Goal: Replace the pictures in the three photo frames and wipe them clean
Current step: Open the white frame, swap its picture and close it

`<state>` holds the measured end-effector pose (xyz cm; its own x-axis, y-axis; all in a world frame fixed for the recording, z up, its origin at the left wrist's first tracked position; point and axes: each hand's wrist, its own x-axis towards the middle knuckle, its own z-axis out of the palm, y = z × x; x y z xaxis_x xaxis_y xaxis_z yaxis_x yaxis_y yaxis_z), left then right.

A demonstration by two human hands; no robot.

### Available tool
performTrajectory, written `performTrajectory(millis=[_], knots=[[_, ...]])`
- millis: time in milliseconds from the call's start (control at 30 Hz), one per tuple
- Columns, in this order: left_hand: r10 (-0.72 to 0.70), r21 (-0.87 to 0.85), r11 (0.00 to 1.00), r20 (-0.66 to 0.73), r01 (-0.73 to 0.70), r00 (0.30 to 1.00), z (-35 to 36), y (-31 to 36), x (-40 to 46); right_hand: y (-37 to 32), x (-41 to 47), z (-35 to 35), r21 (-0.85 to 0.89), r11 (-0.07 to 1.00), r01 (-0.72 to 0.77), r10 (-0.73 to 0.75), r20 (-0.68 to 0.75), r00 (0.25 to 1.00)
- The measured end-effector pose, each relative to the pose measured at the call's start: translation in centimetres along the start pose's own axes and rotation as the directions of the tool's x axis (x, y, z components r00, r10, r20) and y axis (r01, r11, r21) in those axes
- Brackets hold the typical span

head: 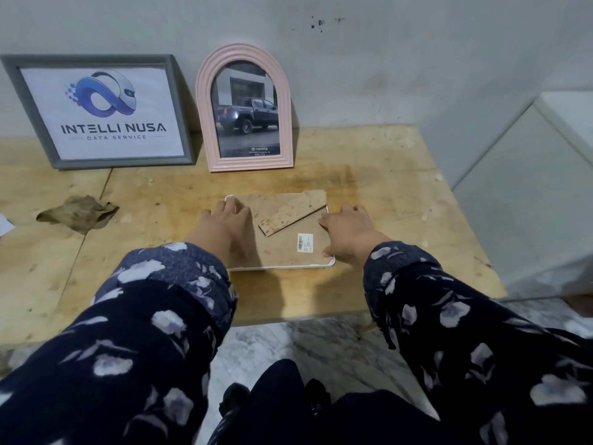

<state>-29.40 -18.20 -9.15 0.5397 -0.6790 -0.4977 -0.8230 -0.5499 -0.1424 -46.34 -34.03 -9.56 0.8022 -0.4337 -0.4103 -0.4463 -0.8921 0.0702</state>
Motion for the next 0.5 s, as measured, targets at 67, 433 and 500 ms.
performTrajectory(millis=[67,433,500], knots=[[0.027,-0.026,0.999,0.035,-0.026,0.999,-0.5,0.1,0.6,0.1,0.2,-0.2,-0.002,1.0,0.007,-0.007,0.0,1.0],[-0.014,-0.009,1.0,0.09,0.015,0.996,-2.0,0.2,1.6,0.6,0.5,0.2,0.149,0.989,-0.016,0.014,0.012,1.0],[-0.019,-0.021,1.0,0.084,0.021,0.996,-1.9,0.2,1.5,0.5,0.5,0.1,0.201,0.979,-0.022,0.016,0.035,0.999]])
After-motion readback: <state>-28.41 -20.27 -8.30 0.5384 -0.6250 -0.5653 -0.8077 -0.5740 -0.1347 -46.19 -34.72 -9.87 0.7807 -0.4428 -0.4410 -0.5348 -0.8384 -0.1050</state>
